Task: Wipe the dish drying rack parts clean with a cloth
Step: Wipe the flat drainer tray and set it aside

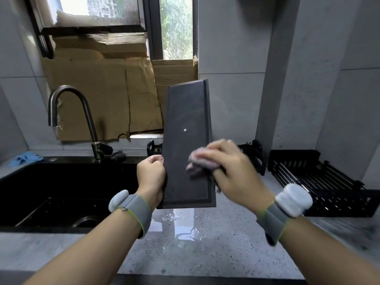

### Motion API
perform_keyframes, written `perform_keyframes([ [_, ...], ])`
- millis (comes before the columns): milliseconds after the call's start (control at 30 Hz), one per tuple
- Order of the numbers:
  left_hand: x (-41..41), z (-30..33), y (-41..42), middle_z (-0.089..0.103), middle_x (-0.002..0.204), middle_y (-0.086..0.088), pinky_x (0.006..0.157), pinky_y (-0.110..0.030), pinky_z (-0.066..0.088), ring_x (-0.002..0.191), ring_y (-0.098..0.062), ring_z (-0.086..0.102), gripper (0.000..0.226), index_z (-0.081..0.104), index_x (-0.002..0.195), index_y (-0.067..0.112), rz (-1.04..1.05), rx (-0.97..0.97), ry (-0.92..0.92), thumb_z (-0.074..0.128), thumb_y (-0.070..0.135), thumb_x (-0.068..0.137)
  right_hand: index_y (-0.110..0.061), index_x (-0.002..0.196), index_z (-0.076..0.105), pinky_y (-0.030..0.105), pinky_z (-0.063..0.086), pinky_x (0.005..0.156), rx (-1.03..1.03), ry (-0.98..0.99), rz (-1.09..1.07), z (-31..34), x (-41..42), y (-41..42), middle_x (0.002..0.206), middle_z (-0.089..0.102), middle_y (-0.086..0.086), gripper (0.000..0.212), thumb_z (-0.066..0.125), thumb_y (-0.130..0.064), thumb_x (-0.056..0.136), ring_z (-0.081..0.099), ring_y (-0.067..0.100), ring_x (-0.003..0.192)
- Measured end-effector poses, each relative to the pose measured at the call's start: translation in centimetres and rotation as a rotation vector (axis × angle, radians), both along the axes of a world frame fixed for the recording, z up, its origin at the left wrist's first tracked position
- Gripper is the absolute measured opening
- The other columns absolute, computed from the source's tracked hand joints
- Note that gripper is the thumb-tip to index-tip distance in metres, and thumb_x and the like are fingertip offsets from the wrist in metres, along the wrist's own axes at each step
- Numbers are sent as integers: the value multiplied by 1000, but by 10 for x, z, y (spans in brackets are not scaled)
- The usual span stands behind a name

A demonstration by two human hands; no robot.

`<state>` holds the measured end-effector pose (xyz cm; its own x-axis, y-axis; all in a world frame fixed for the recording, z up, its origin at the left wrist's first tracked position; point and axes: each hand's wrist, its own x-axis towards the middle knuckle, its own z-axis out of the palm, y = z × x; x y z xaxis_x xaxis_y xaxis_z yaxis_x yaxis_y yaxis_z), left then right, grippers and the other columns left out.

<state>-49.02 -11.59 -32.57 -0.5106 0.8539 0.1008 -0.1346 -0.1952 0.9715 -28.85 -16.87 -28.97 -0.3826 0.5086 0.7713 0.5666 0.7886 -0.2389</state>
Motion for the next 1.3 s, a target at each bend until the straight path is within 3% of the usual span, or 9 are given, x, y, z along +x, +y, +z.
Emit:
perform_keyframes([
  [67,6,-1,-2,64,70,-3,68,-31,45,70,-18,55,32,66,67,14,-36,0,-4,54,3,95,-19,122,68,30,42,92,13,65,-180,20,-4,14,109,57,2,51,53,4,79,48,22,99],
  [167,10,3,-5,62,79,-10,72,-36,44,76,-20,53,32,66,67,15,-66,-3,-55,53,3,93,-17,121,68,35,43,92,-47,-3,-297,25,-13,26,111,55,4,46,55,2,81,47,26,100],
  [267,6,11,-5,60,80,-12,71,-36,48,74,-21,55,23,63,78,13,-65,4,-123,51,1,95,-17,119,68,37,43,93,-98,-61,-219,3,-13,17,111,55,3,47,51,-2,78,49,27,100],
  [533,-5,14,-1,57,71,-3,55,-20,43,66,-17,50,30,60,71,15,62,3,-70,49,-1,94,-26,119,67,32,49,93,-282,-121,19,-45,0,-18,112,55,-11,46,48,-7,82,53,10,109],
  [700,0,11,4,61,77,-3,63,-26,48,68,-18,57,21,64,87,13,77,-31,-196,50,0,96,-20,120,68,27,48,89,-191,-46,-84,-54,0,-20,110,54,-8,47,49,-3,80,53,14,104],
  [900,9,10,4,59,77,-3,59,-24,45,69,-18,53,28,58,74,19,117,-21,-105,48,2,94,-19,125,66,19,44,87,-230,-26,-47,-67,-18,-31,108,52,-7,49,54,1,82,52,10,102],
  [1033,8,5,-3,55,68,1,48,-17,41,60,-12,48,31,57,71,17,117,-10,-87,48,2,97,-17,127,66,21,46,85,-172,137,-149,-55,-14,-25,106,51,-6,49,58,5,83,52,13,99],
  [1133,15,5,-5,56,69,-3,59,-25,44,62,-16,49,31,57,73,16,64,20,-150,47,1,98,-15,124,65,27,47,87,-198,151,-275,-57,-27,-22,106,48,-5,45,58,3,84,50,14,99],
  [1300,27,9,-9,60,73,-9,68,-33,49,67,-20,55,31,57,74,14,-24,42,-169,47,1,99,-15,129,61,23,45,90,-207,50,-122,-75,-47,-35,110,47,-3,50,50,-1,83,49,14,104],
])
